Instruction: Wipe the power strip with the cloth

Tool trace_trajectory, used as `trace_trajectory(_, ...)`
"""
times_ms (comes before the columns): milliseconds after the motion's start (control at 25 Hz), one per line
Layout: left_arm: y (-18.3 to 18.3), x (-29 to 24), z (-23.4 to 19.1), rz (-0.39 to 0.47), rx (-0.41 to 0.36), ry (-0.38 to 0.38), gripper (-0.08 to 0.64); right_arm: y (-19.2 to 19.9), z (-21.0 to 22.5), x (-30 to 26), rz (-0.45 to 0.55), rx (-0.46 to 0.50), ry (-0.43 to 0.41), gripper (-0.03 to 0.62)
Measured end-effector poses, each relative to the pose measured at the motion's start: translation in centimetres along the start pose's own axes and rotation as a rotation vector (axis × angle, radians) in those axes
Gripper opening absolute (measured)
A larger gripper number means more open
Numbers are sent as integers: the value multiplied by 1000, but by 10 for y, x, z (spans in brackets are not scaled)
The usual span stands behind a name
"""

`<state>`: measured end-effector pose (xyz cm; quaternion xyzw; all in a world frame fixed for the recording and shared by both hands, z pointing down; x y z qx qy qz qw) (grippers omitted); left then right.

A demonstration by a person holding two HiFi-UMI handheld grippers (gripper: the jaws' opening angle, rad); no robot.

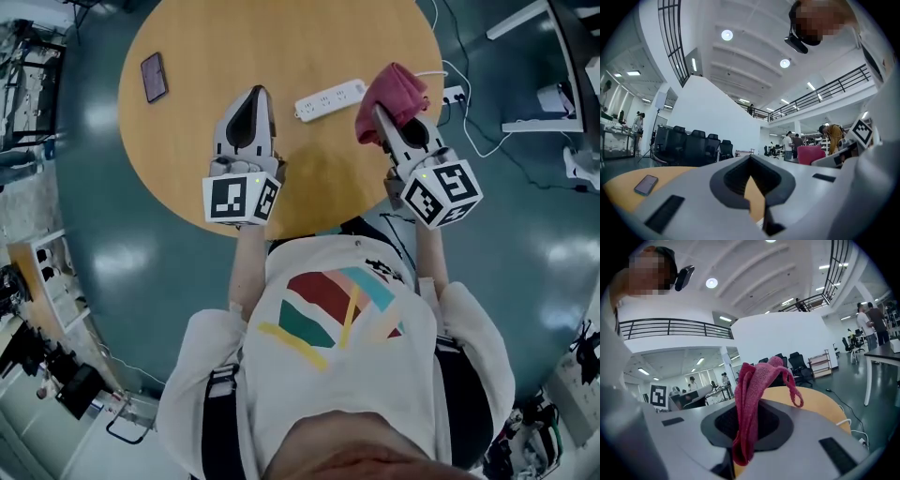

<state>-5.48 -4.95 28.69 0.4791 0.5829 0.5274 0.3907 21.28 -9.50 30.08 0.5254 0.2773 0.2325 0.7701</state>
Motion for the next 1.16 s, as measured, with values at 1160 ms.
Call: trace_trajectory(1160,-15,4,6,17,-36,60,43,0,-31,3,13,84,11,38)
Point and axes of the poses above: the fingertips, and each gripper's own axes: x backward along the fingers, z to its right, y out of its underside, the point moved 10 cm from there along x, backward along the fingers, and after that the axes turned 1 degree about x, right-handed, at the moved point
